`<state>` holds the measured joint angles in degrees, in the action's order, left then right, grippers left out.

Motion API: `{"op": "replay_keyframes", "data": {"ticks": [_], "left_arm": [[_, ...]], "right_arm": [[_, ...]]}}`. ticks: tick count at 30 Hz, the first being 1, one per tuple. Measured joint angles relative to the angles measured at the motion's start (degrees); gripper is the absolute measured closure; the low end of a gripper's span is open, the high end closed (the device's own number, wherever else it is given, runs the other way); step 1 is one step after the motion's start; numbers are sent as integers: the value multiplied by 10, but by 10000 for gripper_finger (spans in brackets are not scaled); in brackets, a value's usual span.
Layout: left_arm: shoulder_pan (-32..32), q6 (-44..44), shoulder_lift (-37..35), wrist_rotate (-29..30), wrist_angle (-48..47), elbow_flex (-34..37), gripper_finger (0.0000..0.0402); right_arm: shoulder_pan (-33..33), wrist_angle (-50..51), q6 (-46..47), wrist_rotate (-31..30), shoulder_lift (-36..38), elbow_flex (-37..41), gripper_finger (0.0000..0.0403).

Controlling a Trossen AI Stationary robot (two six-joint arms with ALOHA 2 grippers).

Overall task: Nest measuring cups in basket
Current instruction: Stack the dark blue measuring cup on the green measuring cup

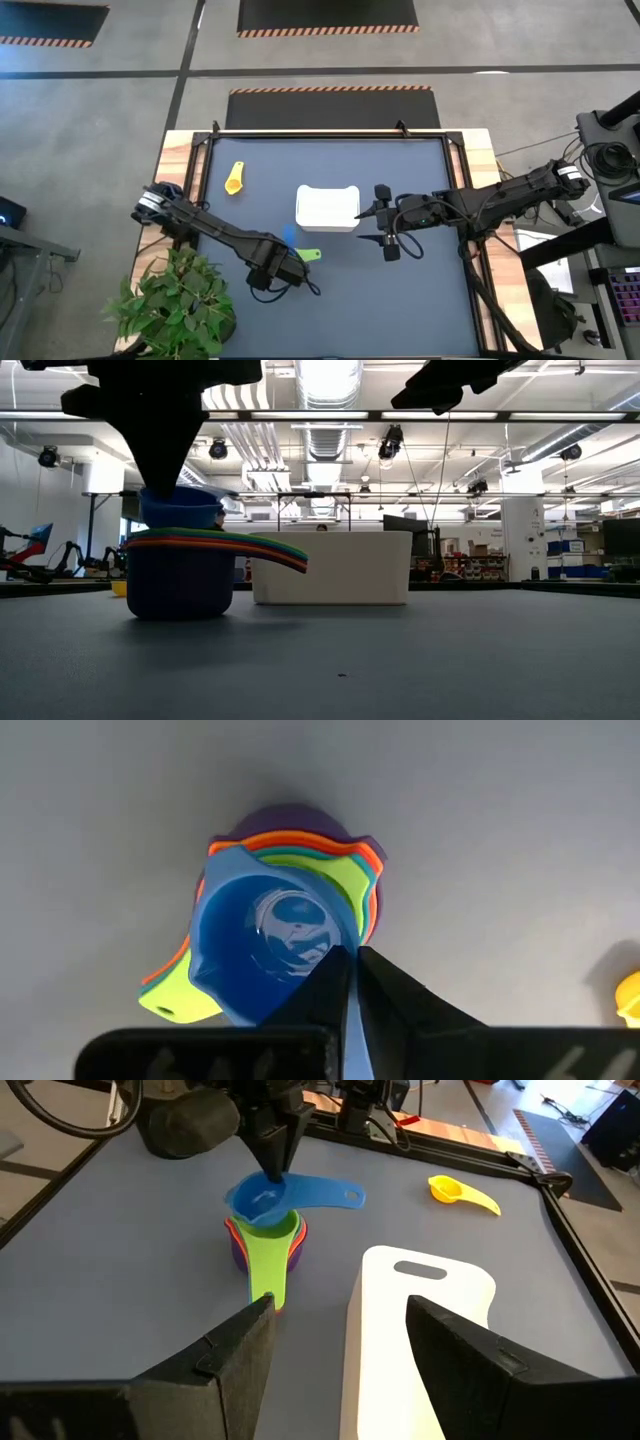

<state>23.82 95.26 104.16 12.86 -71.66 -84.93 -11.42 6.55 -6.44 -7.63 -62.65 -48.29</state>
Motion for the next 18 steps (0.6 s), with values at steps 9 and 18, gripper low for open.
{"op": "replay_keyframes", "data": {"ticks": [9,18], "left_arm": [[-3,-2,0,-4,-4,0,385],[-3,-4,0,-4,-1,0,384]], "right_arm": [[0,0,0,0,0,0,188],[0,0,0,0,0,0,188]]}}
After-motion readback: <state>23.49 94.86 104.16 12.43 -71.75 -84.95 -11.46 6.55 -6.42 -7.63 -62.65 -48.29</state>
